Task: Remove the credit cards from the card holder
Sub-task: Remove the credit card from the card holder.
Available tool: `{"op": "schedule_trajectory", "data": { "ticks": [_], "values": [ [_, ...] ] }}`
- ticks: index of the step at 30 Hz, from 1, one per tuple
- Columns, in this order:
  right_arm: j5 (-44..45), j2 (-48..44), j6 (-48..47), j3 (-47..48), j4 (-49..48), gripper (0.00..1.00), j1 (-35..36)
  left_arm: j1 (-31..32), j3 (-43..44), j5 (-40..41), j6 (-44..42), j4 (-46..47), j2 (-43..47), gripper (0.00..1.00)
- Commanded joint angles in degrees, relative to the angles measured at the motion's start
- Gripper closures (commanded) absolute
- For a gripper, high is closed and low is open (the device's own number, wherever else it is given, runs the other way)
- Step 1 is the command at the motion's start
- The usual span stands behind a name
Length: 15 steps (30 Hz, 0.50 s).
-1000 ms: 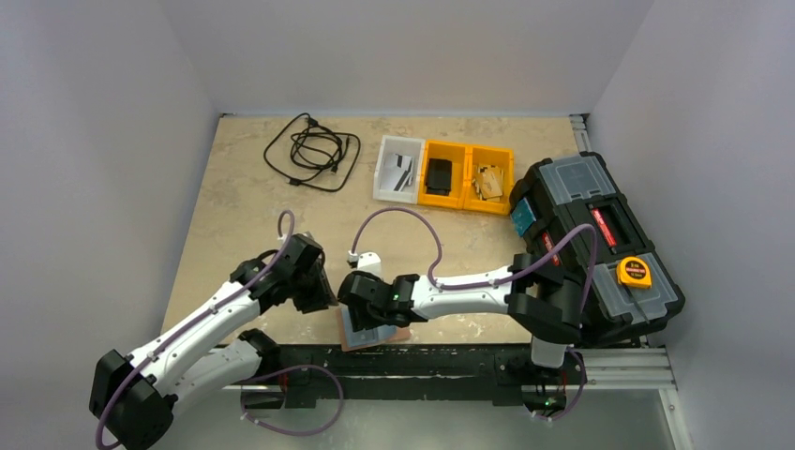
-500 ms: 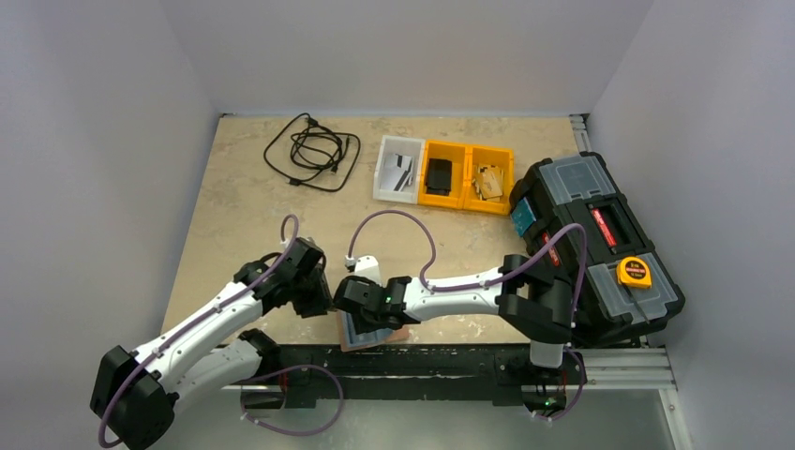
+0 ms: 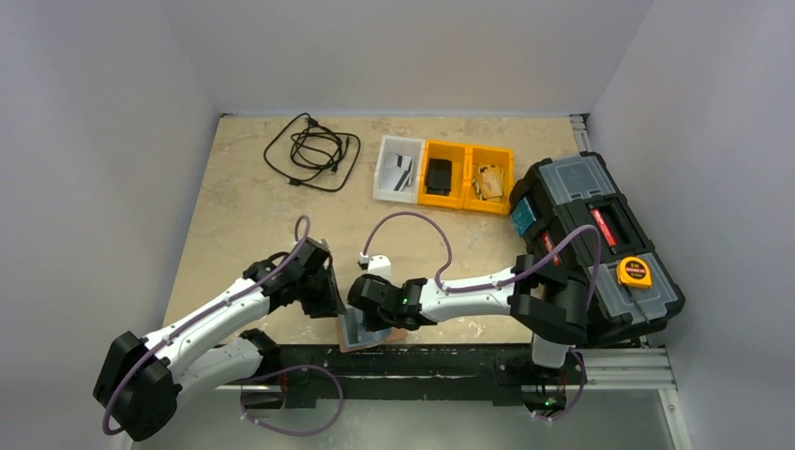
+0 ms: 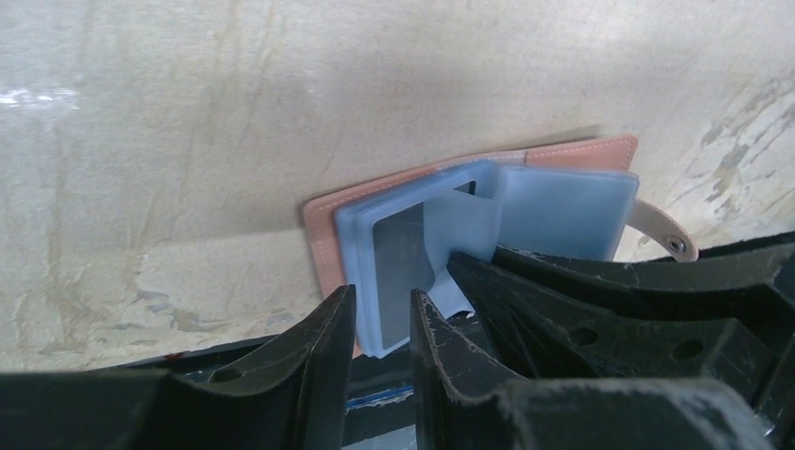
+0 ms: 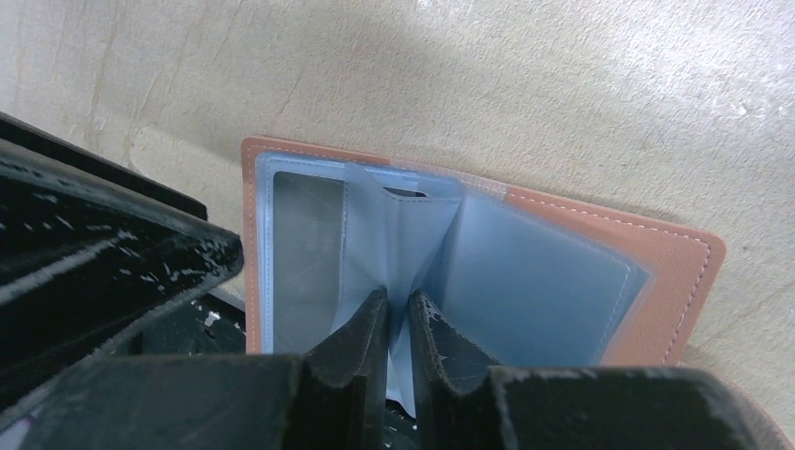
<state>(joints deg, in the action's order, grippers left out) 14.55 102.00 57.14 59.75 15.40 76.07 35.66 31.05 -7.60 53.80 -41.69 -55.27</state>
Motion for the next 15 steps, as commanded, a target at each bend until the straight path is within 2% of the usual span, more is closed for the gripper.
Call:
{"op": "schedule_trajectory", "data": {
  "ticks": [1,6,15],
  "values": [
    [-6.26,0.52,1.85,-4.98,-3.64,0.88,-0.06,3.11,1.08,-1.95,-0.96,4.45,-2.37,0.73],
    [-8.43,-1.23,2.66,-8.3,-7.7,0.88,-1.37,6.88,1.6,-1.27,0.38,7.16,-7.06,0.72],
    [-11.2,-4.03,3.56,-12.67,-14.53,0.88,-2.59,7.58,0.99,-1.76,0.82,11.61,-12.26,0.72]
  ]
}}
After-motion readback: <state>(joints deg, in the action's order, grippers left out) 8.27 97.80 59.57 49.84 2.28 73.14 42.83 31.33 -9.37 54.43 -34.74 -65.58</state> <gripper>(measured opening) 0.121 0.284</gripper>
